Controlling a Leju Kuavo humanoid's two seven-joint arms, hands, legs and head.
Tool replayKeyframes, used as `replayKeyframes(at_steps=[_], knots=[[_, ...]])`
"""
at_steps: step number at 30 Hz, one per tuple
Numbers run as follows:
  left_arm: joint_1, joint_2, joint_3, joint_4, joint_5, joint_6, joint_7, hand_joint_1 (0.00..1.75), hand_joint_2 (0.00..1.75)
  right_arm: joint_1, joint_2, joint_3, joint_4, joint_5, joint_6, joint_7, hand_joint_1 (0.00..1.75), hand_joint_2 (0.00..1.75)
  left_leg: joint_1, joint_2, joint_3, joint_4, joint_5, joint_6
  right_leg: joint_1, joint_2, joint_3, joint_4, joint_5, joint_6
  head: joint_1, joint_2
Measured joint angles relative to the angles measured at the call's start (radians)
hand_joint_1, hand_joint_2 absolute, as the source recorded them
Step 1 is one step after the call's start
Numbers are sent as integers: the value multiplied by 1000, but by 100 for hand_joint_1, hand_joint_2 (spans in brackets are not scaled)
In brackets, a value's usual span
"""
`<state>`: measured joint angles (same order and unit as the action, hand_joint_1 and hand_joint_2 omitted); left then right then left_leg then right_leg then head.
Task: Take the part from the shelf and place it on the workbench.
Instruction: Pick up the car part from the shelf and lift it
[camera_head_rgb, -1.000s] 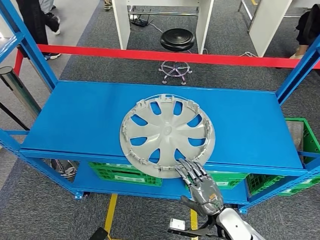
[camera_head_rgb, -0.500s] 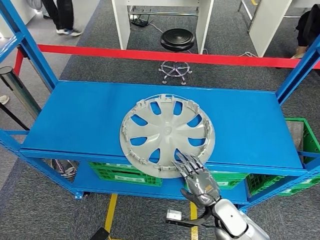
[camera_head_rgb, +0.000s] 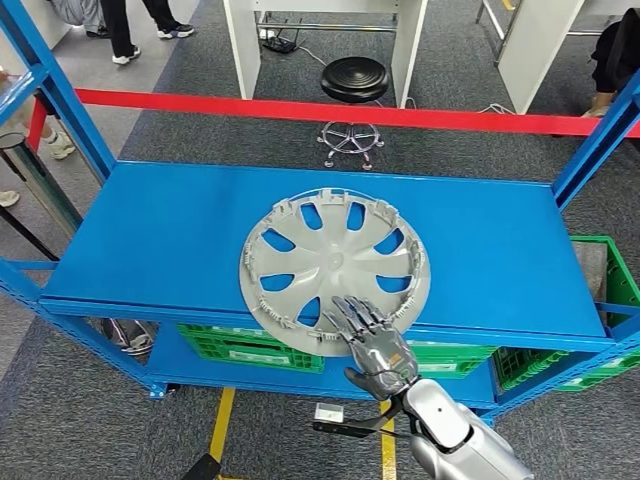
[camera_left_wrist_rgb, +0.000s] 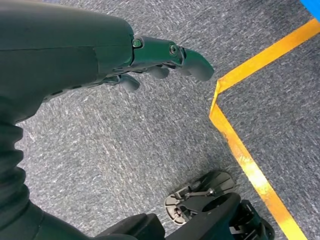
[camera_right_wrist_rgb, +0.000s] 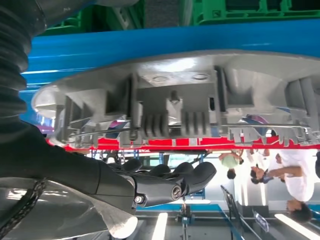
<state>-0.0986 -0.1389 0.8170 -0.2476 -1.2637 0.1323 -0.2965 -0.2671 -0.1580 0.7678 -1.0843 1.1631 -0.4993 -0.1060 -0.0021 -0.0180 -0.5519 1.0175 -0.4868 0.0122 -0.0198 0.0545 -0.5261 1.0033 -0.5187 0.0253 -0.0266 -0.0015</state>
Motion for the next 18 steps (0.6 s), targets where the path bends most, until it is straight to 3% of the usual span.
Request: replayKeyframes(at_steps=[2, 6, 18], knots=[[-1, 0, -4, 0, 3, -1, 0, 0, 175, -13, 12, 6, 16, -14, 7, -3, 2, 175, 0, 0, 0, 0, 0, 0, 0, 0, 0, 0, 0, 0, 0, 0], [-2, 0, -11, 0, 7, -3, 1, 0, 175, -35, 35, 17, 48, -35, 16, -5, 175, 175, 0, 0, 0, 0, 0, 0, 0, 0, 0, 0, 0, 0, 0, 0], [-1, 0, -26, 0, 29, -1, 1, 0, 175, -45, 50, 31, 103, -38, -32, 12, 175, 175, 0, 0, 0, 0, 0, 0, 0, 0, 0, 0, 0, 0, 0, 0]])
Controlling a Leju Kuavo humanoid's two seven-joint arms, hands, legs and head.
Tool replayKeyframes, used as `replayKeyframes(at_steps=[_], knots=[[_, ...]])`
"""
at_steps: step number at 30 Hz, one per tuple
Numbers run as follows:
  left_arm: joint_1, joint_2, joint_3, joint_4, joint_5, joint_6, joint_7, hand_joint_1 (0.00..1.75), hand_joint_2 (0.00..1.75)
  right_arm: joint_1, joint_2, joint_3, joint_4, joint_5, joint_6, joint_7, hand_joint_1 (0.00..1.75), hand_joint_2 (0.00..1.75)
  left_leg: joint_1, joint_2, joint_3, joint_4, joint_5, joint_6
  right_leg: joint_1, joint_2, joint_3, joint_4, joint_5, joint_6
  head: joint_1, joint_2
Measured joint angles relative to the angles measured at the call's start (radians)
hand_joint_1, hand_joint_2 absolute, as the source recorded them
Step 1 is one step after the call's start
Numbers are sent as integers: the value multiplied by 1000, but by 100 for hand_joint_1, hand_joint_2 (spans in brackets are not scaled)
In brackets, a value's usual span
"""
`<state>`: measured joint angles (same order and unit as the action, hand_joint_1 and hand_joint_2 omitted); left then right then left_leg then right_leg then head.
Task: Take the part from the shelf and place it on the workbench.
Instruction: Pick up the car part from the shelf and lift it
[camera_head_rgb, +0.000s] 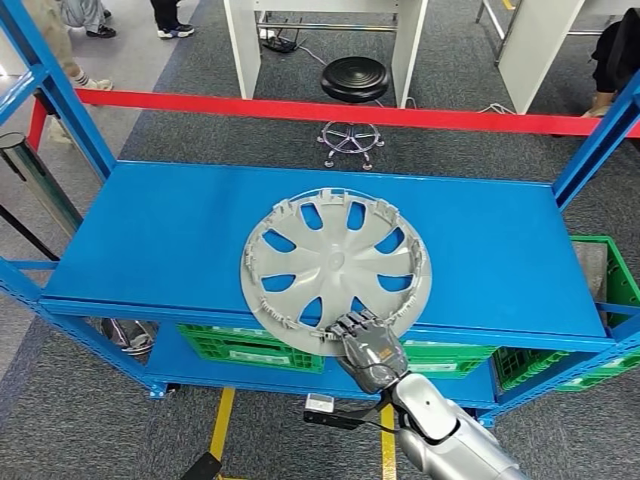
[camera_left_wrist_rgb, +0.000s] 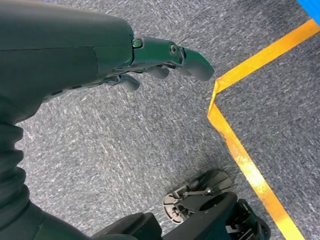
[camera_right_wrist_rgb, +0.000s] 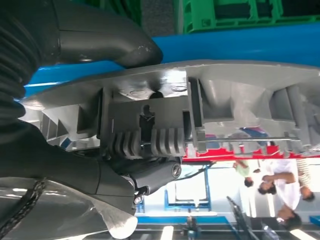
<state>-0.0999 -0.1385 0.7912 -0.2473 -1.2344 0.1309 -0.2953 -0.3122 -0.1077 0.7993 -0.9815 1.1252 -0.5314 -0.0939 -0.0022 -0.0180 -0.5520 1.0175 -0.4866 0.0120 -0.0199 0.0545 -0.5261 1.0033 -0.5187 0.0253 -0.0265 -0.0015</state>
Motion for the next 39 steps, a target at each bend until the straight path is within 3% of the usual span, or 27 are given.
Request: replayKeyframes(at_steps=[9, 24, 32, 39], knots=[[2, 0, -9, 0, 31, 3, 0, 0, 175, 14, 0, -6, -36, 24, -49, 5, 175, 175, 0, 0, 0, 0, 0, 0, 0, 0, 0, 0, 0, 0, 0, 0], [15, 7, -8, 0, 123, -31, -28, 0, 175, 116, -1, -54, -351, 4, -133, -63, 175, 175, 0, 0, -1, 0, 0, 0, 0, 0, -1, 0, 0, 0, 0, 0], [23, 14, 14, 0, 185, -77, -51, 0, 175, 142, -15, -77, -560, 0, -139, -115, 175, 175, 0, 0, -1, 0, 0, 0, 0, 0, -2, 0, 0, 0, 0, 0], [26, 18, 15, 0, 183, -61, -50, 0, 175, 150, -27, -88, -642, -3, -139, -142, 175, 175, 0, 0, -1, 0, 0, 0, 0, 0, -1, 0, 0, 0, 0, 0]])
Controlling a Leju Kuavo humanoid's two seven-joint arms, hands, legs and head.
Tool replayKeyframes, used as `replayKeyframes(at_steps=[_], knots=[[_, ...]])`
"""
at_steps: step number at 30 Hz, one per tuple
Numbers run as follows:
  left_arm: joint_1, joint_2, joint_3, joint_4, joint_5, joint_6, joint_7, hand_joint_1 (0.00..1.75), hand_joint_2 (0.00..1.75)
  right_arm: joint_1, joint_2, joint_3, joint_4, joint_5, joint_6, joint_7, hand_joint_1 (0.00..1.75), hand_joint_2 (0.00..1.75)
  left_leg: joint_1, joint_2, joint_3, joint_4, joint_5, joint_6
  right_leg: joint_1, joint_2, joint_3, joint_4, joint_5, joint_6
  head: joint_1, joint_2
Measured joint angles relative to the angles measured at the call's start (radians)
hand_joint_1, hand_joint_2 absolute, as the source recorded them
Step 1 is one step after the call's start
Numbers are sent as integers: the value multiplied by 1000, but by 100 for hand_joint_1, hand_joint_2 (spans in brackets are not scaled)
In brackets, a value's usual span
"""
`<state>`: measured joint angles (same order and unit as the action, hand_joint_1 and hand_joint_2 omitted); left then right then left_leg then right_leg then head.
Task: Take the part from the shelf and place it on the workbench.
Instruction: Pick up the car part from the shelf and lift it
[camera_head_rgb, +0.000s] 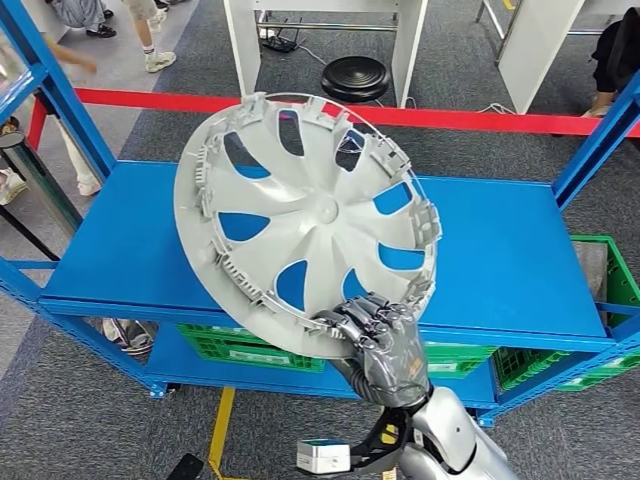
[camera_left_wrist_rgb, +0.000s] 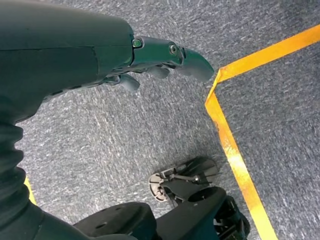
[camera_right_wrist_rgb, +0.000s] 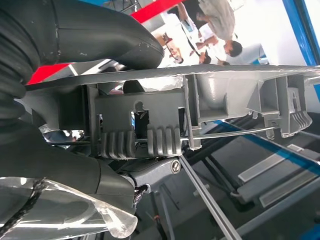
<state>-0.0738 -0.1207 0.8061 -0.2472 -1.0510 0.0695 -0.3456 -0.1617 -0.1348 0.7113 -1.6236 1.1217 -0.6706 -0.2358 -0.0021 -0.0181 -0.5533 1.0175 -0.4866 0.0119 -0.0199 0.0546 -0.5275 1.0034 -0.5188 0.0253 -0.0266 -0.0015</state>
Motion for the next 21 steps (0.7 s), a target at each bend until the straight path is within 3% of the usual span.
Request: replayKeyframes(at_steps=[14, 21], knots=[[0, 2, 0, 0, 3, 0, -4, 0, 175, 8, -8, -10, -25, -9, 0, -4, 175, 175, 0, 0, 0, 0, 0, 0, 0, 0, 0, 0, 0, 0, 0, 0], [-1, 0, 1, 0, 29, 28, -43, 0, 175, 25, -9, -27, -48, -81, 0, -50, 175, 175, -3, 0, -1, 4, -1, 2, -3, 0, 0, -2, 1, 3, 0, 0]])
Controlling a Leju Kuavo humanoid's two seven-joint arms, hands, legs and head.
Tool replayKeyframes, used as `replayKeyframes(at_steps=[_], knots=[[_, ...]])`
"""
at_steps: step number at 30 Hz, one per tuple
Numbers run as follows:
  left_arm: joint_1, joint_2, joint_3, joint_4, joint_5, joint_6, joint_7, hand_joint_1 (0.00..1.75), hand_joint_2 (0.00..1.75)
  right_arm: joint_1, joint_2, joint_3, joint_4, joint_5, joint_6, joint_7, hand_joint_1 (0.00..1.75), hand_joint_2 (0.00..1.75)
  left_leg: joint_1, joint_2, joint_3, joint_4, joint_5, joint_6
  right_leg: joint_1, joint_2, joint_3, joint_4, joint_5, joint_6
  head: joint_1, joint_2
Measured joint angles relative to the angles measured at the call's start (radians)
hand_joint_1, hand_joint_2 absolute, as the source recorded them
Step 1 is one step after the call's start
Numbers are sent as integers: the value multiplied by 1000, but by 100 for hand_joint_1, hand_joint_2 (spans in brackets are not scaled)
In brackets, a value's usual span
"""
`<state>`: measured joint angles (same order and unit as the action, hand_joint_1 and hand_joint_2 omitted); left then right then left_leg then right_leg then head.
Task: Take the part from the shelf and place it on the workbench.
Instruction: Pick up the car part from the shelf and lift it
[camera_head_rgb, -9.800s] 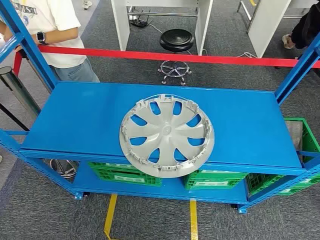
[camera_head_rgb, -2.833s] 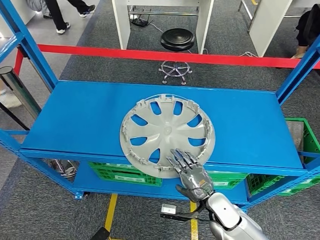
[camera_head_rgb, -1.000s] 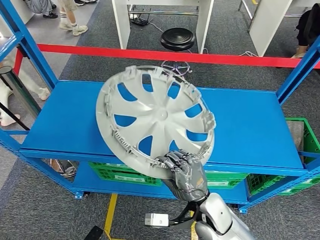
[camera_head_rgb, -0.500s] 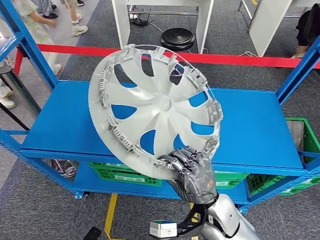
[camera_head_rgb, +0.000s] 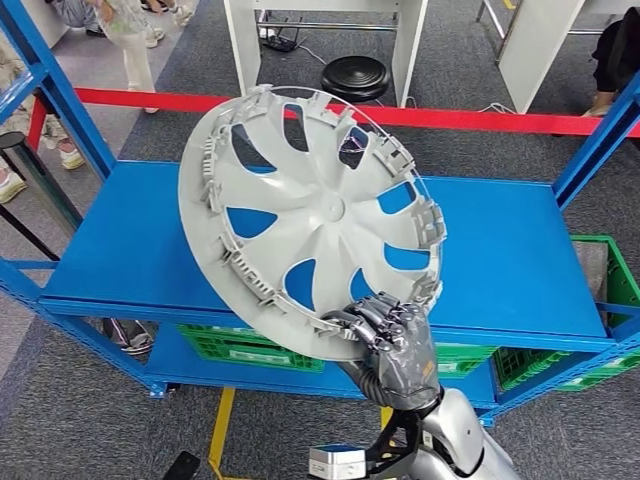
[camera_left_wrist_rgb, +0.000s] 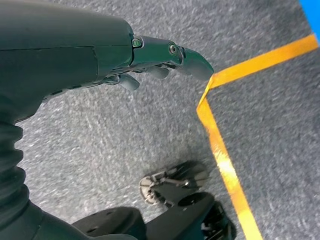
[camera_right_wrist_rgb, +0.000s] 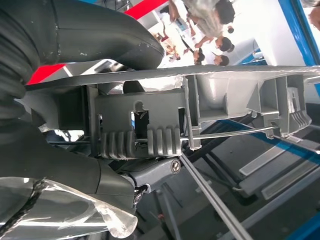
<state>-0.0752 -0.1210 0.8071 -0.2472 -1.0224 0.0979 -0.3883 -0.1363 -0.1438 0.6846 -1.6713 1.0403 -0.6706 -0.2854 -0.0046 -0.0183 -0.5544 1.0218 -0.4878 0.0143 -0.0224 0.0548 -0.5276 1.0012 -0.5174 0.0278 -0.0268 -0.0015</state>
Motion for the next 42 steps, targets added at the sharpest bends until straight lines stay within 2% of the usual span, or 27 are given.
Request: replayKeyframes(at_steps=[4, 6, 7, 9, 10, 11, 12, 14, 15, 17, 20, 21, 23, 25, 26, 27, 28, 29, 31, 33, 35, 36, 37, 39, 40, 41, 42], knots=[[-1, -1, 0, 0, 9, 40, -14, 0, 175, 18, 0, -12, -33, -60, 0, -22, 175, 175, -1, 2, 0, -4, 8, 14, -5, 2, -2, -4, 6, 12, 0, 0], [-2, -2, 0, 0, 13, 53, -16, 0, 175, 28, -1, -18, -51, -77, 0, -34, 175, 175, 2, 9, 2, -23, 22, 26, -2, -15, -18, 20, -19, 15, 2, 0], [-2, -2, 0, 0, 15, 58, -17, 0, 175, 33, -1, -21, -59, -81, 0, -41, 175, 175, 4, 14, 2, -31, 27, 31, 0, -27, -38, 59, -47, 15, 3, 0], [0, -2, 0, 0, 17, 65, -17, 0, 175, 42, -2, -29, -69, -84, 0, -53, 175, 175, 1, 21, -3, -32, 30, 33, 1, -43, -96, 188, -112, 15, 6, 0], [2, -2, 0, 0, 17, 68, -17, 0, 175, 48, -3, -33, -73, -84, 0, -57, 175, 175, 1, 25, -5, -31, 31, 33, 1, -44, -119, 244, -128, 17, 6, 0], [3, -2, 0, 0, 17, 69, -18, 0, 175, 53, -4, -37, -76, -85, 0, -61, 175, 175, 1, 28, -6, -31, 32, 32, 1, -45, -129, 271, -126, 19, 6, 0], [3, -3, 0, 0, 17, 71, -19, 0, 175, 57, -4, -41, -79, -85, 0, -65, 175, 175, 1, 30, -6, -30, 32, 31, 0, -47, -120, 257, -103, 21, 6, 0], [3, -4, 0, 0, 17, 74, -21, 0, 175, 65, -6, -49, -87, -85, 0, -76, 175, 175, 3, 31, -9, -23, 32, 24, -4, -54, -60, 143, -39, 24, 6, 0], [3, -4, -1, 0, 18, 75, -22, 0, 175, 67, -6, -53, -91, -85, 0, -82, 175, 175, 3, 31, -14, -15, 31, 19, -3, -58, -29, 86, -17, 24, 7, 0], [3, -3, -1, 0, 18, 78, -23, 0, 175, 71, -6, -61, -100, -84, 0, -96, 175, 175, -1, 31, -27, 0, 31, 5, -2, -59, -1, 30, -10, 20, 8, 0], [4, -2, -1, 0, 18, 82, -23, 0, 175, 82, -6, -71, -111, -83, 0, -116, 175, 175, -1, 29, -43, 14, 32, -11, -3, -54, -14, 29, -7, 1, 8, 0], [5, -2, -1, 0, 18, 83, -23, 0, 175, 86, -6, -74, -114, -83, 0, -123, 175, 175, 0, 28, -50, 27, 15, -17, -5, -54, -21, 29, -1, -7, 6, 0], [5, -2, -2, 0, 18, 84, -23, 0, 175, 93, -5, -82, -119, -82, 0, -135, 175, 175, 4, 25, -77, 108, -59, -29, -6, -54, -37, 28, 11, -23, 2, 0], [6, -3, -3, 2, 16, 86, -23, 0, 175, 105, -5, -90, -124, -80, 0, -149, 175, 175, 9, 25, -103, 225, -133, -36, -3, -55, -53, 29, 24, -30, 1, 0], [6, -4, -4, 3, 15, 87, -23, 0, 175, 111, -5, -95, -126, -80, 0, -155, 175, 175, 10, 25, -104, 259, -145, -37, -2, -55, -61, 30, 30, -30, 1, 0], [6, -4, -5, 3, 14, 88, -24, 0, 175, 116, -5, -99, -129, -81, 0, -158, 175, 175, 11, 25, -89, 257, -137, -36, -1, -55, -69, 30, 36, -30, 1, 0], [6, -3, -7, 4, 14, 89, -25, 0, 175, 121, -5, -103, -133, -81, 0, -161, 175, 175, 11, 25, -57, 217, -114, -32, 0, -54, -76, 30, 43, -30, 1, 0], [6, -3, -8, 4, 15, 90, -26, 0, 175, 128, -5, -108, -138, -81, 0, -162, 175, 175, 10, 23, -14, 152, -86, -27, 1, -54, -82, 30, 49, -28, 1, 0], [5, -2, -10, 4, 16, 92, -29, 0, 175, 142, -6, -120, -153, -80, 0, -163, 175, 175, 7, 18, 64, 23, -58, -17, 3, -53, -93, 30, 62, -21, 2, 0], [5, -2, -10, 4, 18, 94, -29, 0, 175, 154, -6, -133, -169, -79, 0, -162, 175, 175, 1, 15, 84, -24, -56, -11, 3, -53, -98, 27, 77, -9, 2, 0], [8, -4, -10, 5, 18, 96, -29, 0, 175, 170, -8, -148, -183, -77, 0, -160, 175, 175, 1, 18, 74, -32, -38, -1, 1, -53, -103, 21, 85, 5, 2, 0], [9, -5, -10, 6, 18, 97, -29, 0, 175, 179, -11, -155, -189, -76, 0, -159, 175, 175, 2, 20, 66, -36, -27, 6, 1, -54, -110, 29, 70, 10, 3, 0], [10, -5, -10, 6, 19, 97, -29, 0, 175, 187, -14, -162, -195, -76, 0, -157, 175, 175, 3, 22, 56, -40, -15, 14, 1, -54, -121, 53, 36, 13, 5, 0], [10, -6, -10, 6, 20, 99, -29, 0, 175, 202, -24, -176, -205, -78, 0, -154, 175, 175, 2, 25, 31, -39, 4, 24, 1, -55, -151, 158, -61, 15, 7, 0], [11, -7, -10, 6, 21, 100, -29, 0, 175, 209, -29, -181, -209, -81, 0, -154, 175, 175, -1, 25, 17, -36, 14, 26, 2, -55, -162, 221, -96, 16, 7, 0], [11, -9, -10, 7, 21, 100, -29, 0, 175, 216, -35, -185, -212, -86, 0, -153, 175, 175, -3, 26, 2, -34, 24, 27, 2, -55, -166, 269, -108, 17, 7, 0], [11, -10, -10, 7, 22, 100, -29, 0, 175, 222, -40, -188, -215, -91, 0, -153, 175, 175, -6, 27, -13, -32, 33, 28, 3, -55, -156, 289, -98, 17, 7, 0]])
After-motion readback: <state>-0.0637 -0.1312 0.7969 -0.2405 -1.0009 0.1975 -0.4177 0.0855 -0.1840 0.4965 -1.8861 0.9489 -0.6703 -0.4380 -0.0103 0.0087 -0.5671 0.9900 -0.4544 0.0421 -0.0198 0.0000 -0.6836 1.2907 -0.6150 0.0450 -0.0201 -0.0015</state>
